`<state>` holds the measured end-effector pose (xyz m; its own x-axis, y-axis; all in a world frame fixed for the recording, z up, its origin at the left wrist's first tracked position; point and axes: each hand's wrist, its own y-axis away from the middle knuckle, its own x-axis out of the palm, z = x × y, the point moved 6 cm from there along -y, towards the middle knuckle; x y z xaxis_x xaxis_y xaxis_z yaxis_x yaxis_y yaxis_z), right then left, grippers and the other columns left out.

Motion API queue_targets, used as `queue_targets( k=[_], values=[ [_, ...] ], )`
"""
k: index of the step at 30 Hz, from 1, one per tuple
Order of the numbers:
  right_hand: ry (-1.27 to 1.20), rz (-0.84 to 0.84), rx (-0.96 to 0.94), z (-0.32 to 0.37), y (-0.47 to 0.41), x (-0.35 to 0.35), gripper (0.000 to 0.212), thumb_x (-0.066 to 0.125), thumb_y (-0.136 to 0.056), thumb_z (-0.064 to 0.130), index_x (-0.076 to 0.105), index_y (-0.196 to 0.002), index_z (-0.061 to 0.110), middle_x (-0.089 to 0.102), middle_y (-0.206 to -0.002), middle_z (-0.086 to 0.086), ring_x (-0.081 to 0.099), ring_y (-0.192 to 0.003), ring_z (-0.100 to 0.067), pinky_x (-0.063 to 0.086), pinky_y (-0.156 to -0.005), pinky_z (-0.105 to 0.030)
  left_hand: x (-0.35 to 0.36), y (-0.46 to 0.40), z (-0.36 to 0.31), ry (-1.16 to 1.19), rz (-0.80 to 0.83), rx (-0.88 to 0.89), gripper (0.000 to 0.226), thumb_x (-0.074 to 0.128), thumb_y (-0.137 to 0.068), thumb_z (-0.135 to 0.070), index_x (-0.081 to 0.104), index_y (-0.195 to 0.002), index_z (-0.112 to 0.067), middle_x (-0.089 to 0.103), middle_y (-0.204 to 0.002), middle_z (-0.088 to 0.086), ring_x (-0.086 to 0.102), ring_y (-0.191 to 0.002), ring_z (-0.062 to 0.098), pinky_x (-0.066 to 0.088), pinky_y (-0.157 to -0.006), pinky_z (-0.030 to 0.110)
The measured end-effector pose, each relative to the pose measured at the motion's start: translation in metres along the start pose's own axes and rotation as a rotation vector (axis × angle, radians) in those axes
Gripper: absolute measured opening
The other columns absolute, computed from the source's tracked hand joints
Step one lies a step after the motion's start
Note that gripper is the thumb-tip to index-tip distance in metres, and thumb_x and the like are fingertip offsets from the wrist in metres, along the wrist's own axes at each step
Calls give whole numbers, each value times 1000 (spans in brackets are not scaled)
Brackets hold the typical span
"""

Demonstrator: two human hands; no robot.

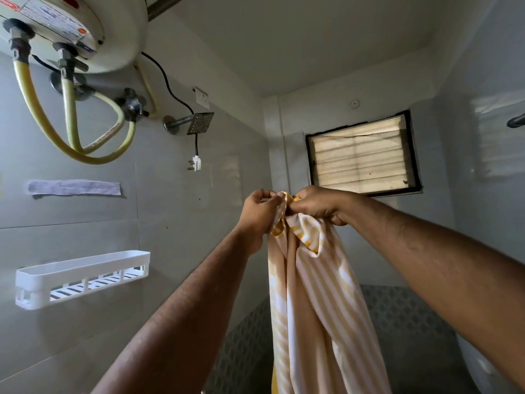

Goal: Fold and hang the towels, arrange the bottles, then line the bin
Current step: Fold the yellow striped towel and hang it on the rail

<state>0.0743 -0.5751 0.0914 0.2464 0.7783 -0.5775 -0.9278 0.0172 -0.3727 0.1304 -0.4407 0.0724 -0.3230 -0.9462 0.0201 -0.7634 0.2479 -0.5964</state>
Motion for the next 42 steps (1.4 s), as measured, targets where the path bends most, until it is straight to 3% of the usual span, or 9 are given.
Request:
queue_targets(
  k=[5, 9, 13, 18, 21, 25, 29, 34, 42],
  values=[
    [-80, -230, -21, 6, -2, -27, 17, 75, -83, 24, 68, -70, 15, 72, -70, -8, 66, -64, -21, 51, -62, -29, 2, 10, 22, 21, 170, -155, 41, 68, -92, -44, 75, -107, -8, 72, -100, 14, 67, -90, 28, 52, -76, 39],
    [-143, -423, -47, 10, -5, -47, 27, 68, -87, 31, 60, -64, 20, 65, -65, -4, 61, -62, -21, 47, -63, -32, 2, 21, 44, 81, 247, -250, 65, 65, -78, -44, 69, -125, 0, 60, -107, 17, 64, -88, 32, 55, -70, 37],
    [-125, -664, -82, 14, -6, -67, 29, 64, -87, 37, 62, -67, 17, 63, -67, -2, 61, -67, -21, 44, -62, -29, -5, 31, 65, 7, 313, -321, 33, 46, -95, -29, 70, -98, -6, 67, -84, 11, 63, -69, 22, 49, -68, 34],
    [-94, -919, -63, 12, -2, -89, 25, 59, -93, 33, 68, -83, 12, 69, -83, -7, 62, -80, -26, 39, -63, -28, -11, 45, 93, -39, 469, -414, 36, 41, -100, -13, 72, -82, -18, 71, -72, 0, 66, -60, 13, 52, -66, 32],
    [-90, -1049, -33, 7, 5, -97, 30, 55, -95, 34, 70, -96, 8, 72, -98, -13, 64, -91, -32, 37, -69, -29, -25, 47, 112, -204, 497, -420, 26, 57, -104, -30, 74, -105, -10, 73, -95, 13, 69, -78, 24, 60, -72, 38],
    [-202, -893, 31, -8, -4, -87, 38, 60, -85, 42, 74, -92, 8, 73, -88, -8, 68, -84, -28, 53, -71, -35, -42, 31, 118, -408, 262, -305, 28, 63, -102, -37, 64, -84, -16, 60, -80, 9, 59, -68, 20, 53, -64, 34],
    [-375, -344, 6, -20, -14, -47, 6, 71, -82, 14, 66, -78, 11, 65, -71, -11, 64, -60, -25, 55, -61, -31, -45, 6, 90, -271, -9, -108, 27, 63, -102, -31, 62, -81, -14, 52, -75, 12, 47, -72, 21, 36, -63, 36],
    [-253, 56, -84, -16, -13, 4, 19, 69, -77, 7, 62, -94, 11, 63, -83, -12, 60, -77, -22, 50, -72, -34, -18, -10, 43, -94, 92, -2, 19, 64, -102, -21, 67, -86, -12, 66, -81, 12, 58, -76, 22, 48, -69, 34],
    [-110, -3, 6, -18, -28, 11, 15, 74, -86, 24, 68, -95, 13, 68, -80, -5, 65, -73, -15, 52, -69, -31, -9, -19, 28, -29, 80, 15, 13, 67, -100, -25, 66, -92, -14, 70, -80, 3, 64, -64, 11, 52, -57, 22]
  ],
)
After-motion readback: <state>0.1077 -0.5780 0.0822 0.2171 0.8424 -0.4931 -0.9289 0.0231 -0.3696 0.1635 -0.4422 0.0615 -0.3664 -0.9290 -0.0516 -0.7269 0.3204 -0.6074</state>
